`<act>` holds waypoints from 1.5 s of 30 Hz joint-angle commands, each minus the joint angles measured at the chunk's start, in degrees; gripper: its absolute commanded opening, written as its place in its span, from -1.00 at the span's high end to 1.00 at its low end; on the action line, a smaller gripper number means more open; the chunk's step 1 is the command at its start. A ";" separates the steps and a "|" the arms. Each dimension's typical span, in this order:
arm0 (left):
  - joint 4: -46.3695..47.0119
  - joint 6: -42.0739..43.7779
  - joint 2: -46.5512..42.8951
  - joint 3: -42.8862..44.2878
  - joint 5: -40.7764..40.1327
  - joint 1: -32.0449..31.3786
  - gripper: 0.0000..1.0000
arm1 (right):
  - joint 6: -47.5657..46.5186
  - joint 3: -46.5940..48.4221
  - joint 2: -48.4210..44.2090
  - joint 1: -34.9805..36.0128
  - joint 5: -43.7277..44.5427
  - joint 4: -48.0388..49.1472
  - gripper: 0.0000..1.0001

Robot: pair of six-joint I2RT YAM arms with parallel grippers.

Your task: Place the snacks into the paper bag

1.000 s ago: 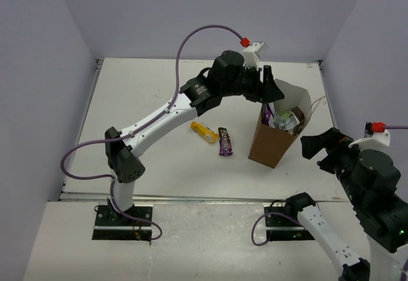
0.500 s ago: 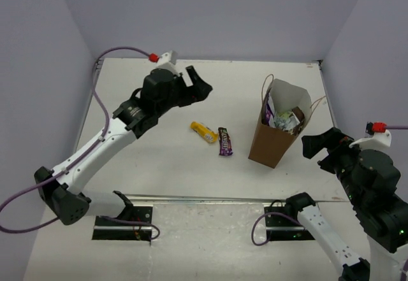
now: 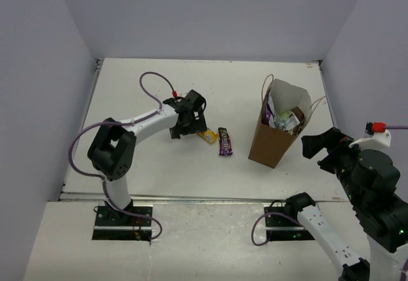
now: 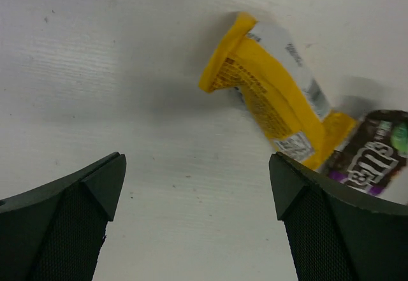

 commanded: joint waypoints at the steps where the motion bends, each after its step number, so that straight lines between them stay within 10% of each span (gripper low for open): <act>1: -5.55 -2.13 2.49 3.62 -3.87 -0.01 -1.00 | -0.48 -0.12 0.26 0.29 0.99 1.19 -0.98; 22: 9.23 -6.79 11.71 8.53 0.52 0.08 -1.00 | -0.57 0.75 0.52 0.29 2.13 0.66 -0.98; 25: 8.70 -5.91 15.40 12.31 1.39 0.08 -0.64 | -0.74 1.63 0.87 0.29 2.22 0.57 -0.98; 27: 8.61 -5.12 16.20 13.28 2.19 0.08 0.76 | -0.83 2.33 0.96 0.29 2.66 0.40 -0.98; 28: 8.52 -4.95 15.76 13.64 2.19 -0.18 1.00 | -0.83 2.42 0.87 0.29 2.83 0.13 -0.98; 35: 10.36 -0.13 2.35 8.47 2.26 -0.80 1.00 | 0.05 1.46 -0.44 0.29 3.27 -0.66 -0.98; 45: 34.44 2.53 -15.43 -3.77 28.64 -2.90 1.00 | 1.98 -0.30 0.87 0.37 1.43 0.13 -0.98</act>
